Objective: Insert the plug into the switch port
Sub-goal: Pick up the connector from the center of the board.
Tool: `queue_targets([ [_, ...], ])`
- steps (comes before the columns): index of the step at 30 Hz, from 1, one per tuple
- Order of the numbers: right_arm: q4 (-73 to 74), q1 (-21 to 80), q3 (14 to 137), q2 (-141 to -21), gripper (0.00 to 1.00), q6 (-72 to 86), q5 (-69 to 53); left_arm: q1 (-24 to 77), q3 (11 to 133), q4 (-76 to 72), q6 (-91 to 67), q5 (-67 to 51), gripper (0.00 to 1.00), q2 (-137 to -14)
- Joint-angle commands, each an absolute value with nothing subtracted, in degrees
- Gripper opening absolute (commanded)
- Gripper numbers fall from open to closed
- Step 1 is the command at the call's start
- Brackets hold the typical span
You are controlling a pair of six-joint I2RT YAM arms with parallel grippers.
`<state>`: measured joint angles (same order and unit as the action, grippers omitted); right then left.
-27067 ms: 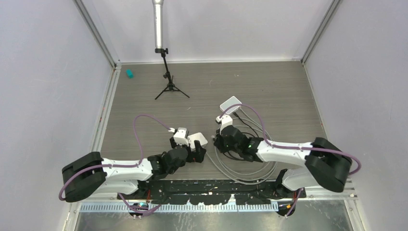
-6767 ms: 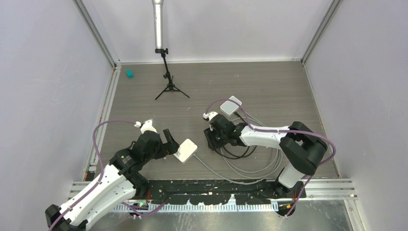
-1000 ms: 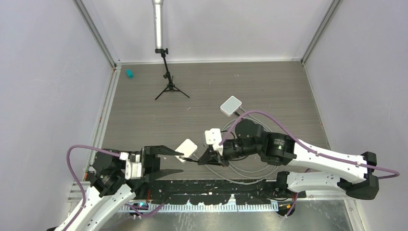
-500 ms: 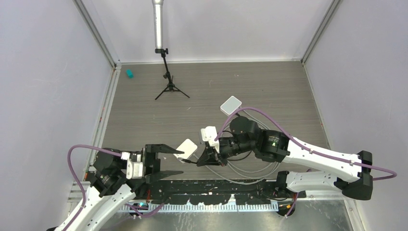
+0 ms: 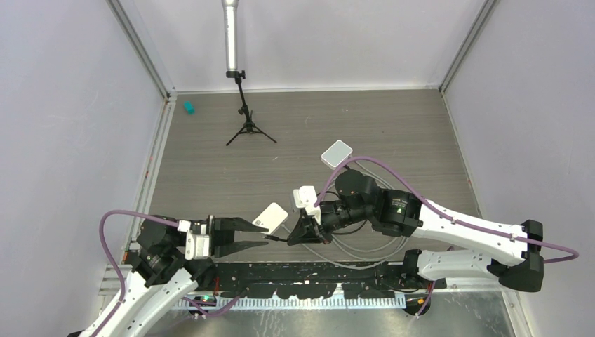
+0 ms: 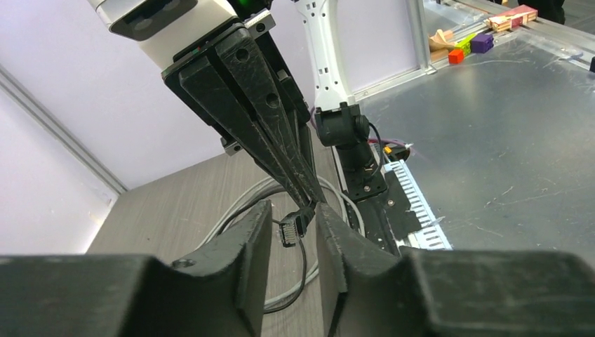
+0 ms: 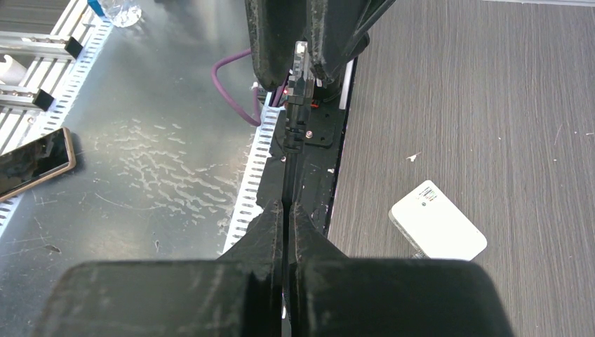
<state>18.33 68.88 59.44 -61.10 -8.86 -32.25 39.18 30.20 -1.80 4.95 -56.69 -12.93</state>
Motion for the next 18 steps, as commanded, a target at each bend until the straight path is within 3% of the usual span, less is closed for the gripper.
queue_targets([
  [1, 15.96, 68.82, 60.12, -59.41, 0.0, -9.23, -32.52, 39.02, 32.15, -2.12, 4.44, -57.26, 0.27, -13.52],
  [4, 15.91, 68.76, 60.13, -59.2, 0.01, -9.31, -32.48, 39.05, 32.08, -1.79, 4.39, -57.19, 0.18, -13.47],
  [6, 15.93, 68.78, 60.12, -59.03, 0.01, -9.52, -32.35, 39.04, 32.07, -1.52, 3.89, -56.34, 0.04, -13.52],
  [8, 15.79, 68.77, 59.72, -58.45, 0.01, -10.68, -32.19, 39.03, 31.94, -1.31, 1.82, -53.16, 0.0, -13.94],
  [9, 15.51, 68.77, 59.31, -58.1, 0.06, -11.32, -31.71, 39.02, 31.98, -1.17, 0.69, -51.48, 0.0, -14.23],
  [12, 14.13, 68.77, 57.86, -56.07, 0.37, -12.83, -26.57, 39.02, 31.8, -2.13, -5.67, -46.67, 0.0, -15.43],
  [14, 10.94, 68.76, 55.61, -53.53, 0.5, -13.74, -21.05, 39.1, 31.76, -2.43, -10.87, -39.59, 0.0, -16.12],
  [18, 2.11, 68.78, 49.21, -47.61, 0.61, -18.79, -10.32, 39.03, 32.79, 3.64, -27.99, -20.49, 0.0, -17.99],
])
